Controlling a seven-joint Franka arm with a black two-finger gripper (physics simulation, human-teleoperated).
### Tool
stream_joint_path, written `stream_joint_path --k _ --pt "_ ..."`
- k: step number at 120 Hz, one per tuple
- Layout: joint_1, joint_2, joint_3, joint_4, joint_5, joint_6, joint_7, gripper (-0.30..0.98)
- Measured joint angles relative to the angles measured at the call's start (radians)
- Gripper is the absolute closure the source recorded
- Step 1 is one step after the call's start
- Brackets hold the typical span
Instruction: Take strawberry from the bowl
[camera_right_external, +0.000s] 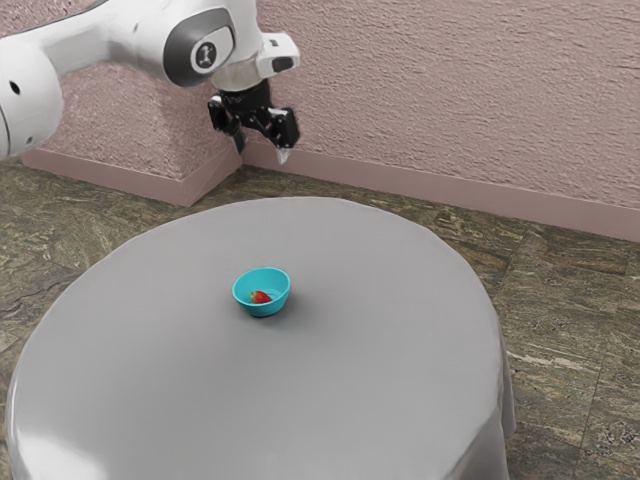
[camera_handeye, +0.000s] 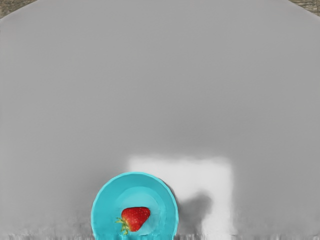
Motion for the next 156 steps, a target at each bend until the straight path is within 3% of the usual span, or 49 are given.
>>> stream_joint_path --k 22,44,99,156 --pt "0.002 0.028 0.002 -0.004 -0.003 -0.091 0.002 0.03" --pt "0.011 0.082 0.024 -0.132 -0.009 -0.007 -0.002 0.01" --pt "0.025 0.134 0.049 -0.284 -0.009 0.142 -0.04 0.37" --pt "0.055 0.295 0.048 -0.226 -0.011 0.256 -0.061 0.38"
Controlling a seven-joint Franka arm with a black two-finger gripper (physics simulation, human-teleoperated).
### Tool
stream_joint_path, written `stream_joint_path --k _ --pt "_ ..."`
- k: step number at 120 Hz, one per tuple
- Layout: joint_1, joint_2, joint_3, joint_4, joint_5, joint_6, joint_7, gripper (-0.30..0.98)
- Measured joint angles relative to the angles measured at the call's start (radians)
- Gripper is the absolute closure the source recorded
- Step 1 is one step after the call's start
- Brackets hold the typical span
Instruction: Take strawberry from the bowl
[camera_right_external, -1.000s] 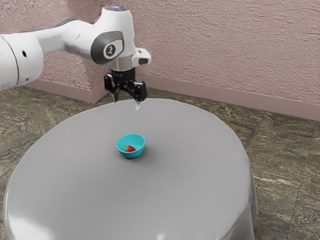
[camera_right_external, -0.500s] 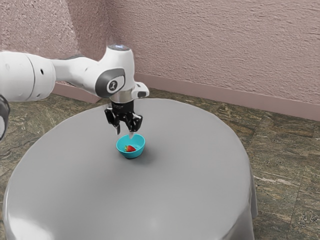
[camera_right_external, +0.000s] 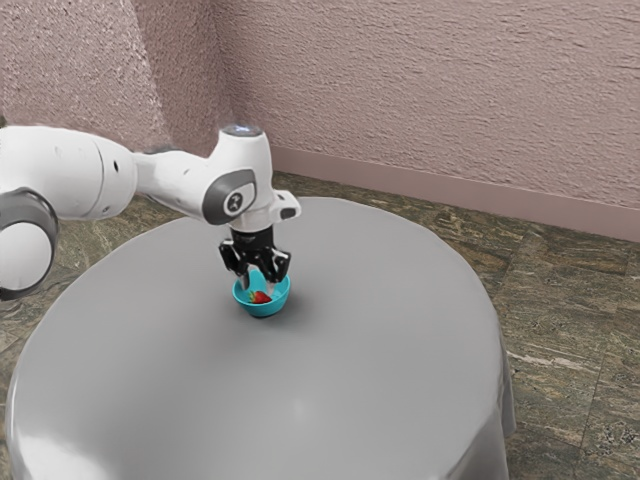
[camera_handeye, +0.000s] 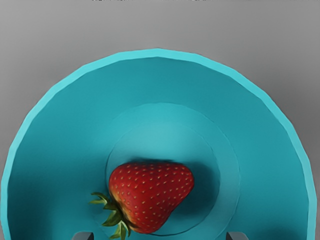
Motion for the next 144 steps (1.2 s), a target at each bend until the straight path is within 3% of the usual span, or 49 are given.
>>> stream_joint_path --k 86,144 --pt "0.016 0.11 0.0 0.084 0.001 0.034 -0.013 0.38" --pt "0.016 0.116 0.0 0.087 0.005 0.051 -0.02 0.47"
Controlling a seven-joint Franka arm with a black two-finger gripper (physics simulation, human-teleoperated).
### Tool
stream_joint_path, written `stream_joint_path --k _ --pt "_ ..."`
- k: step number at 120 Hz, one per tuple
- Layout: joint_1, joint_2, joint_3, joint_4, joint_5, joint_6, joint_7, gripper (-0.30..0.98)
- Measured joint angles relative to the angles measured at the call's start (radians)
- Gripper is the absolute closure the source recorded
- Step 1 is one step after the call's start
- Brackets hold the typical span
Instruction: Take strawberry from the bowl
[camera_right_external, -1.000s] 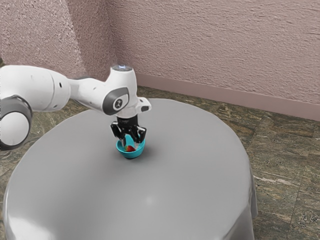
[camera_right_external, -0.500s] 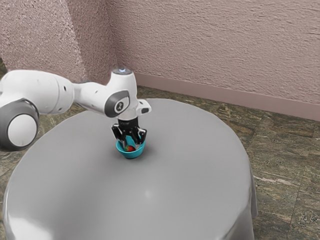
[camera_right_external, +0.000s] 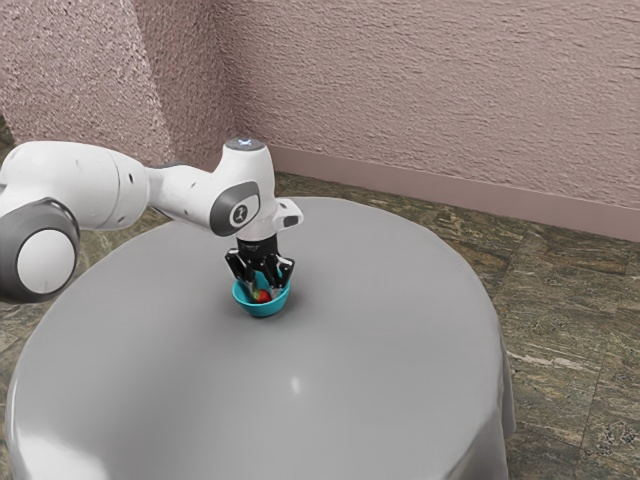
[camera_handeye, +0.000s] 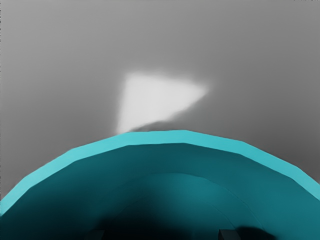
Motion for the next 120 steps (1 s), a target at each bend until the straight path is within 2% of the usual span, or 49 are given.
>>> stream_joint_path --k 64,84,105,120 --pt "0.002 -0.018 -0.004 0.0 0.002 -0.008 -0.009 0.59" --pt "0.002 -0.057 -0.006 -0.007 0.005 -0.022 -0.015 0.61" --pt "0.001 -0.141 -0.047 -0.016 0.007 -0.064 -0.022 0.62" --pt "-0.008 -0.154 -0.092 -0.006 0.012 -0.087 -0.027 0.63"
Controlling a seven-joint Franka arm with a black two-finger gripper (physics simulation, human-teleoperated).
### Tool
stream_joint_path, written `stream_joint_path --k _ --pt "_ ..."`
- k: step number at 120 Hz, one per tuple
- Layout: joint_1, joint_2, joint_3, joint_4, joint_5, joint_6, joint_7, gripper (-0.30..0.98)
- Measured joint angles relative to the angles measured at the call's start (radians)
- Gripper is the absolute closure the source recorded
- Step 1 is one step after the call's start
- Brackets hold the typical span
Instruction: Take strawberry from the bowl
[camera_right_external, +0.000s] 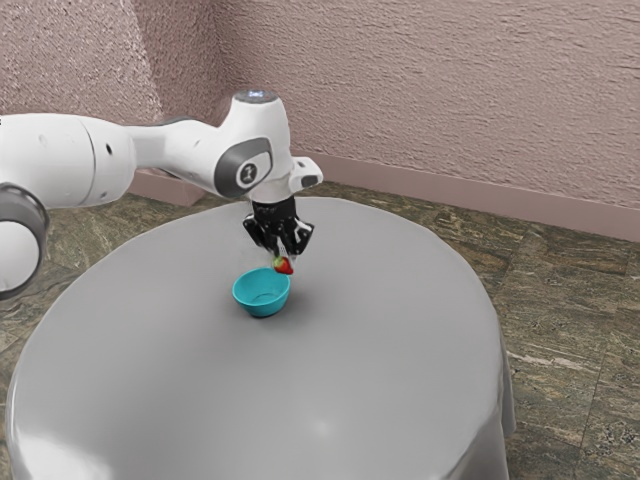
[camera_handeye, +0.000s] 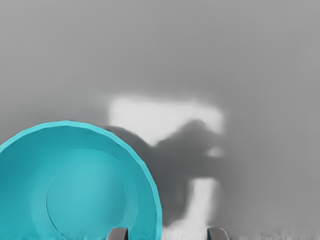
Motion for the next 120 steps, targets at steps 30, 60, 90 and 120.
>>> stream_joint_path --k 30,60,90,120 --pt "-0.037 0.077 -0.066 0.071 0.005 -0.012 -0.008 0.64" --pt "-0.074 0.157 -0.069 0.103 -0.005 0.019 -0.005 0.48" --pt "-0.078 0.037 -0.061 0.043 -0.005 0.03 0.004 0.15" --pt "-0.078 -0.137 -0.081 0.121 0.003 -0.134 0.01 0.05"
